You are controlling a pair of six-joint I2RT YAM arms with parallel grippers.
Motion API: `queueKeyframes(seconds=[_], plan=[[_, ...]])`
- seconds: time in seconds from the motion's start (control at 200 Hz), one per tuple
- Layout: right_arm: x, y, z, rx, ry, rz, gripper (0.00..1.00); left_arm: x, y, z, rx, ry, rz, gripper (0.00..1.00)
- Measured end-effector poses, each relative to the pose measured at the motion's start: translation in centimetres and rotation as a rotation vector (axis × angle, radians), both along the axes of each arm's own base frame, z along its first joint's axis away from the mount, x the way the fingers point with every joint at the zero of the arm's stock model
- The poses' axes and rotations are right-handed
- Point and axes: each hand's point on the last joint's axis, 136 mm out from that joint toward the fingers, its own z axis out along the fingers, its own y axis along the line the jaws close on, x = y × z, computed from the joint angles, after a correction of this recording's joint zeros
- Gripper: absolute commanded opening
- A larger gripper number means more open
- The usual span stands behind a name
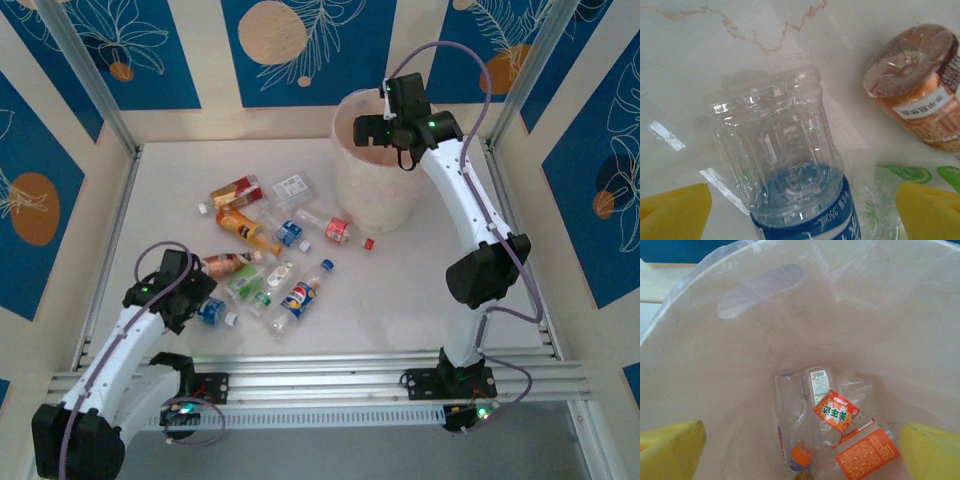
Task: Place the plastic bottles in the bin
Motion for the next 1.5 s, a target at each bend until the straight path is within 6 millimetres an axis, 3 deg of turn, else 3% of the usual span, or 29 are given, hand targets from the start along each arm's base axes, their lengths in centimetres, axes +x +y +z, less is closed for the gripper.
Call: queueKeyframes(seconds=[0.18,0.635,1.075,1.255,1.5], plan=[[-0.2,0.5,-0.3,-0.005,0.005,0.008,0.99,0.5,0.0,-1.1,-0.015,0.026,0.002,0.86],[-0.6,1.5,-0.9,-0.019,0.006,0.022,0.99,1.2,0.4,-3.8,-0.021,0.089,0.031,0.83],[-1.7,1.6,1.1,-0.009,-0.047,0.026,0.99,1.7,0.5,-4.7,-0.021,0.099,0.047,0.59],[-2.6,1.8,1.2,-0.008,-0.048,0.037,0.99,2.0,1.1,-2.2,0.004,0.029,0.057,0.54],[-4.3,1.6,2.5,0.014,-0.081,0.051,0.99,4.2,2.1,6.7,0.049,-0.223,0.057,0.5]])
